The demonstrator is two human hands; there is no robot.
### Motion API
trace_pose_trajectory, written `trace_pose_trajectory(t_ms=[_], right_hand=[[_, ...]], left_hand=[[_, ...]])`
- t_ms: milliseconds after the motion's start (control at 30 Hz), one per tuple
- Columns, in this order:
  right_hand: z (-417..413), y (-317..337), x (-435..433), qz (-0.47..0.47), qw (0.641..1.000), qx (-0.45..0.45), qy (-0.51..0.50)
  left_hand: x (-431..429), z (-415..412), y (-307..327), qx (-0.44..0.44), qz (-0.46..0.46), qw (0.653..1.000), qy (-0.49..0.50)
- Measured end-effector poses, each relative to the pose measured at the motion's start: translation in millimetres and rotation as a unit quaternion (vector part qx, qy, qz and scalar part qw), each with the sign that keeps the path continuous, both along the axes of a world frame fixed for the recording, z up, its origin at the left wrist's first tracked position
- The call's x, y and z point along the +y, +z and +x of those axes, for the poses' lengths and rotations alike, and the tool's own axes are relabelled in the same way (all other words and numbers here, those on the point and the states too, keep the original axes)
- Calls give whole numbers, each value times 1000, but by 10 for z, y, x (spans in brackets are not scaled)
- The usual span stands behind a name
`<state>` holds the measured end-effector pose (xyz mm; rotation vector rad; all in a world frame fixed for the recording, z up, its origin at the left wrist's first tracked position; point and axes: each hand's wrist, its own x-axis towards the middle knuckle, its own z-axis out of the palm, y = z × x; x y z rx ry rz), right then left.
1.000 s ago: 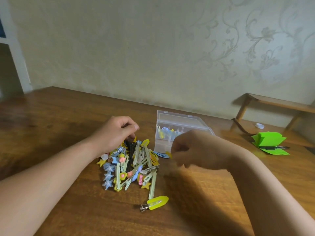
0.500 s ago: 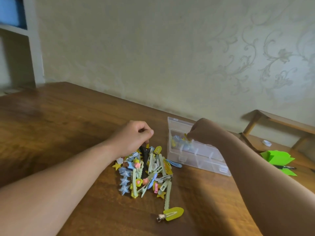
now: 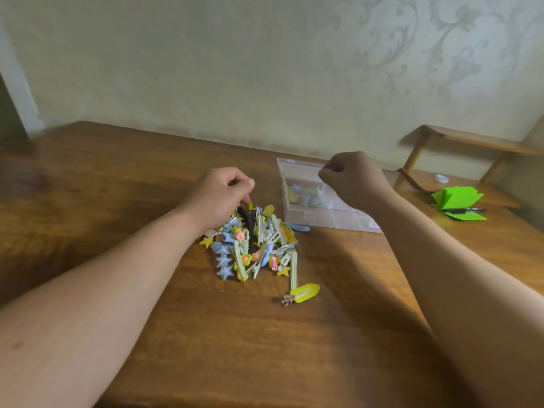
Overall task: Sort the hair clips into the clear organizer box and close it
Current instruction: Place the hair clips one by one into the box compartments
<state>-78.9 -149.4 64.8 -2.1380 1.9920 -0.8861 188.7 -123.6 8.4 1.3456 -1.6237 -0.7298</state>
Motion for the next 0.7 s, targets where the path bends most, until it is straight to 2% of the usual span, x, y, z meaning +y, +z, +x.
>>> trace_pose_trajectory(t_ms=[100,200,267,333,433,533,700], right_hand=[[-2,48,264,-38,997,-48,48],[5,62,539,-27,989,-49,139],[9,57,723,47,973,-37,223],[43,55,878,150,939,-22,308],[134,55,988,227,893,30,386],[212,52,1052,267,862,104,419],[215,14,1072,258,865,149,403]], left_hand=[[36,20,19,30,-11,999,25],[32,38,20,56,-20,997,43],[22,23,17,51,-20,997,45],[7,-2,20,41,-22,998,42],[-18,-28,15,35,-23,998,49],[-38,-21,-9,29,-19,998,53],[-55,-33,-27,4,-15,999,37]])
